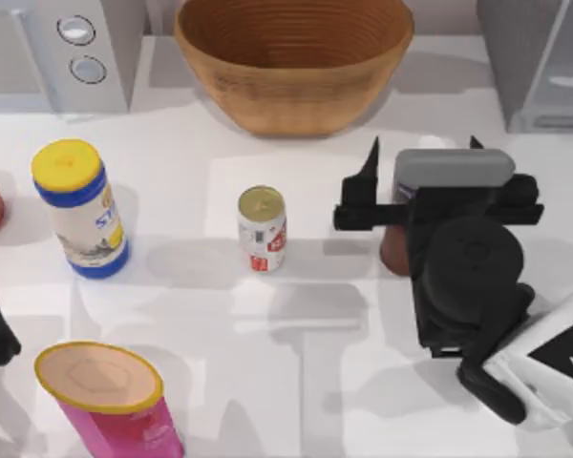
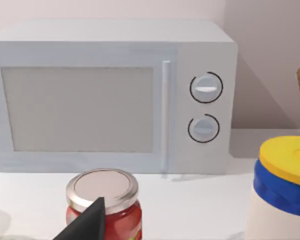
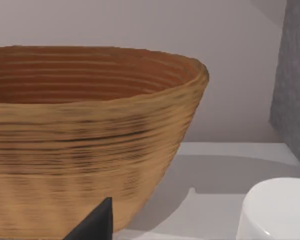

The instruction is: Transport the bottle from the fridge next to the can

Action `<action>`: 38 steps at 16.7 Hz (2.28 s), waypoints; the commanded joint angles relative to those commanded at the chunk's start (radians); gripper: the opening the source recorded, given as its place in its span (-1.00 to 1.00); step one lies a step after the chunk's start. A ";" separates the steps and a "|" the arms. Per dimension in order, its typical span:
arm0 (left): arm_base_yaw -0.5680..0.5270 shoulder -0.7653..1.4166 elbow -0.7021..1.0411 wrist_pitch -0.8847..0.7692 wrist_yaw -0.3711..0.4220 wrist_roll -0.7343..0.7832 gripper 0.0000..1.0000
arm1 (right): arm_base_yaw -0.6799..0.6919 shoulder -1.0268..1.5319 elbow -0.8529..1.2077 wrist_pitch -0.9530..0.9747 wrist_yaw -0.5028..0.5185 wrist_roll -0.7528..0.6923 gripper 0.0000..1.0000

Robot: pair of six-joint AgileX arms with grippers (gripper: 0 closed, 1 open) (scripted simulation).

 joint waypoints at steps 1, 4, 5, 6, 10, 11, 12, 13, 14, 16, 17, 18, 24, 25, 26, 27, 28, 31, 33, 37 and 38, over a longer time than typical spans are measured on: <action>0.000 0.000 0.000 0.000 0.000 0.000 1.00 | 0.000 0.000 0.000 0.000 0.000 0.000 1.00; 0.000 0.000 0.000 0.000 0.000 0.000 1.00 | 0.004 -0.004 0.000 0.002 0.002 0.000 1.00; 0.000 0.000 0.000 0.000 0.000 0.000 1.00 | 0.016 -0.014 -0.004 0.009 0.006 0.000 1.00; 0.000 0.000 0.000 0.000 0.000 0.000 1.00 | 0.033 -0.025 -0.014 0.015 0.014 -0.001 1.00; 0.000 0.000 0.000 0.000 0.000 0.000 1.00 | 0.073 -0.046 -0.080 0.031 0.063 0.001 1.00; 0.000 0.000 0.000 0.000 0.000 0.000 1.00 | 0.073 -0.047 -0.088 0.038 0.071 0.002 1.00; 0.000 0.000 0.000 0.000 0.000 0.000 1.00 | 0.073 -0.048 -0.089 0.039 0.071 0.002 1.00; 0.000 0.000 0.000 0.000 0.000 0.000 1.00 | 0.073 -0.048 -0.089 0.039 0.071 0.002 1.00; 0.000 0.000 0.000 0.000 0.000 0.000 1.00 | 0.069 -0.043 -0.085 0.036 0.069 0.002 1.00; 0.000 0.000 0.000 0.000 0.000 0.000 1.00 | 0.067 -0.053 -0.083 0.031 0.065 0.002 1.00; 0.000 0.000 0.000 0.000 0.000 0.000 1.00 | 0.061 -0.073 -0.080 0.020 0.055 0.001 1.00; 0.000 0.000 0.000 0.000 0.000 0.000 1.00 | 0.052 -0.104 -0.078 0.002 0.040 0.000 1.00; 0.000 0.000 0.000 0.000 0.000 0.000 1.00 | -0.093 -0.491 -0.132 -0.229 -0.135 -0.008 1.00; 0.000 0.000 0.000 0.000 0.000 0.000 1.00 | -0.129 -0.579 -0.152 -0.285 -0.174 -0.009 1.00; 0.000 0.000 0.000 0.000 0.000 0.000 1.00 | -0.166 -0.670 -0.176 -0.345 -0.215 -0.009 1.00; 0.000 0.000 0.000 0.000 0.000 0.000 1.00 | -0.206 -0.765 -0.202 -0.408 -0.257 -0.010 1.00; 0.000 0.000 0.000 0.000 0.000 0.000 1.00 | -0.246 -0.860 -0.230 -0.474 -0.299 -0.010 1.00; 0.000 0.000 0.000 0.000 0.000 0.000 1.00 | -0.370 -1.147 -0.323 -0.684 -0.427 -0.009 1.00; 0.000 0.000 0.000 0.000 0.000 0.000 1.00 | -0.450 -1.330 -0.388 -0.826 -0.508 -0.008 1.00; 0.000 0.000 0.000 0.000 0.000 0.000 1.00 | -0.594 -1.653 -0.509 -1.082 -0.647 -0.008 1.00; 0.000 0.000 0.000 0.000 0.000 0.000 1.00 | -0.625 -1.721 -0.535 -1.136 -0.675 -0.009 1.00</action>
